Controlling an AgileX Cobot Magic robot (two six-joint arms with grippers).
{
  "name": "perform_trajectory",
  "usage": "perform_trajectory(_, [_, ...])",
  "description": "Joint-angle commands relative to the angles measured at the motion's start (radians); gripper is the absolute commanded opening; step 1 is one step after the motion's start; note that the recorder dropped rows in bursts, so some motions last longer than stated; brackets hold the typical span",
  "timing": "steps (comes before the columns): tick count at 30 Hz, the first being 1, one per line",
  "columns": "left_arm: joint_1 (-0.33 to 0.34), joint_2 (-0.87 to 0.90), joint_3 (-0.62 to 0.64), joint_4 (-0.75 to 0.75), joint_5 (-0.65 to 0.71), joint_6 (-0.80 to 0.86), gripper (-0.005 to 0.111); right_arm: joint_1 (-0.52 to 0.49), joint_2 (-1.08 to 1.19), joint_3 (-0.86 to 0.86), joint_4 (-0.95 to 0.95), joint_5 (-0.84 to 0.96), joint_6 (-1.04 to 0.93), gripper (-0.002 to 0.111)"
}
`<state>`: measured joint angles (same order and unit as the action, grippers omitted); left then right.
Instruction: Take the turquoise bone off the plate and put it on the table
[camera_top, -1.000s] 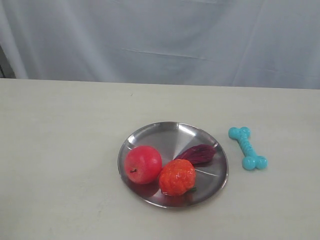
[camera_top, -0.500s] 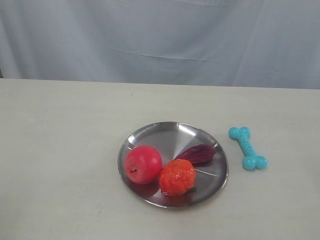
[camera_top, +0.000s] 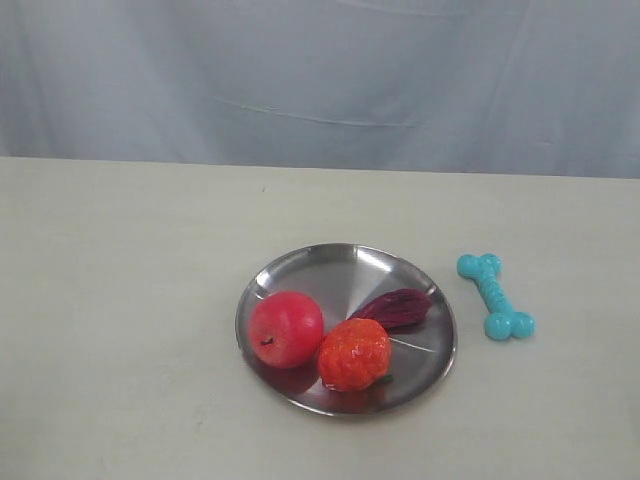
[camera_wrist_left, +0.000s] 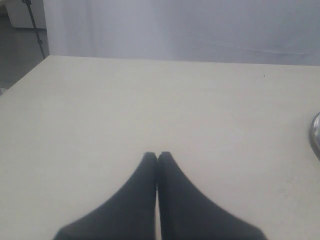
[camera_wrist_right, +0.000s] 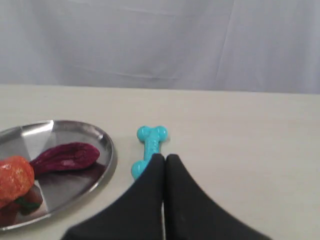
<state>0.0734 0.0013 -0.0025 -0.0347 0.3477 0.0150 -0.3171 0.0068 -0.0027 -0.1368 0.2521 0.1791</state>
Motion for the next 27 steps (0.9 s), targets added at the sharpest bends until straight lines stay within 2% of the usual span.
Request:
perform_trajectory(1, [0.004,-0.001,0.003,-0.001,-0.005,-0.004,0.0,0.005,-0.007,0.003,-0.007,0.1,-0.018,-0.001])
perform_trajectory(6, [0.004,-0.001,0.003,-0.001,-0.005,-0.004,0.0,0.034,-0.007,0.003,-0.003,0.1,-0.021,-0.001])
perform_trajectory(27, [0.004,-0.001,0.003,0.001,-0.005,-0.004,0.0,0.034,-0.007,0.003,-0.003,0.098,-0.021,-0.001])
